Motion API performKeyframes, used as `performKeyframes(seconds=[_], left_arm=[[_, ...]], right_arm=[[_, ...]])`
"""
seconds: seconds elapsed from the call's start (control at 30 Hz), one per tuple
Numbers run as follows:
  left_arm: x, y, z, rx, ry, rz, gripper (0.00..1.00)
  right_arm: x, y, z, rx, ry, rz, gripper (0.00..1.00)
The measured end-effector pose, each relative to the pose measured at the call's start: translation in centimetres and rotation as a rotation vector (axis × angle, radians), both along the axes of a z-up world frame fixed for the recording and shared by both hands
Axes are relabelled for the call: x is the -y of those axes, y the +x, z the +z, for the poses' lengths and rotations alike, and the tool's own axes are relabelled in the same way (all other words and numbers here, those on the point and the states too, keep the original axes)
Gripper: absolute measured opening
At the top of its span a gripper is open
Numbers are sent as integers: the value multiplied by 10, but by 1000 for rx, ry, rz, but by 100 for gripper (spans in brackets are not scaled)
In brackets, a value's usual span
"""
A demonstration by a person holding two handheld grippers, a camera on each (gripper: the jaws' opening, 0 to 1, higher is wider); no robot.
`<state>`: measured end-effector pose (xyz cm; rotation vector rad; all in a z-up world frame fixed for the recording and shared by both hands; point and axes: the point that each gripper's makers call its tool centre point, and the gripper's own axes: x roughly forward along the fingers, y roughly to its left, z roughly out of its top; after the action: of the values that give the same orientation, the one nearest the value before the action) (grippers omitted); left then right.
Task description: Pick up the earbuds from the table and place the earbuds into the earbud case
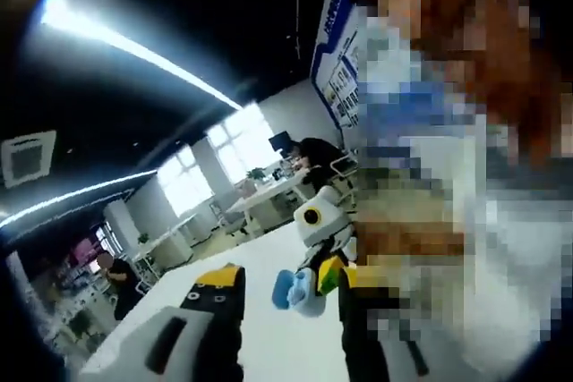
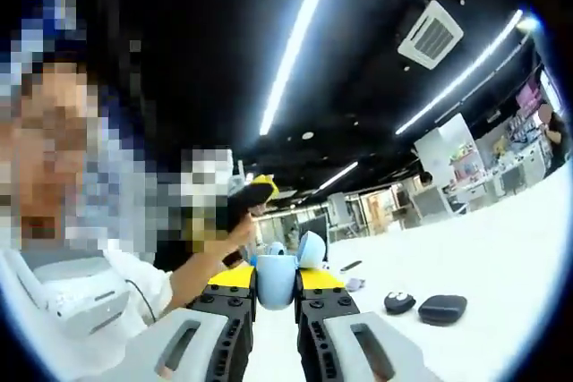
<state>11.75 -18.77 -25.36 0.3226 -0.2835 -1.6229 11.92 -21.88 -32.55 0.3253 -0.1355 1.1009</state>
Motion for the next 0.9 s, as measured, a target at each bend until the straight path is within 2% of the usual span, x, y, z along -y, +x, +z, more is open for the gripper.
performKeyframes(seconds=[0.03,0.1,0.27,0.33,0.47,0.53,0.57,0.63,0.7,0.8,0.83,0.9], left_arm=[[-8,2,2,-22,-38,-1,44],[-22,12,-7,-70,-62,31,45],[-53,24,-27,-241,-179,52,45],[-70,29,-32,-233,-237,81,43],[-110,40,-51,-259,-235,145,42],[-134,53,-56,-268,-231,216,41],[-145,59,-57,-258,-231,250,41],[-165,75,-56,-286,-227,337,39],[-180,84,-50,-282,-243,372,34],[-187,89,-46,-341,-253,392,31],[-185,86,-53,-348,-217,387,31],[-182,84,-74,-297,-123,403,31]], right_arm=[[-3,-1,-1,6,-3,5,15],[-9,-3,-1,21,-7,24,15],[-26,-8,2,47,1,55,15],[-34,-8,3,49,2,67,15],[-46,-4,6,44,-5,70,15],[-52,0,7,47,-11,67,15],[-55,4,9,42,-8,69,15],[-61,10,13,40,-13,62,15],[-65,13,15,45,-26,57,15],[-67,19,7,27,-63,43,15],[-65,22,6,21,-57,31,15],[-65,26,2,-8,-41,33,15]])
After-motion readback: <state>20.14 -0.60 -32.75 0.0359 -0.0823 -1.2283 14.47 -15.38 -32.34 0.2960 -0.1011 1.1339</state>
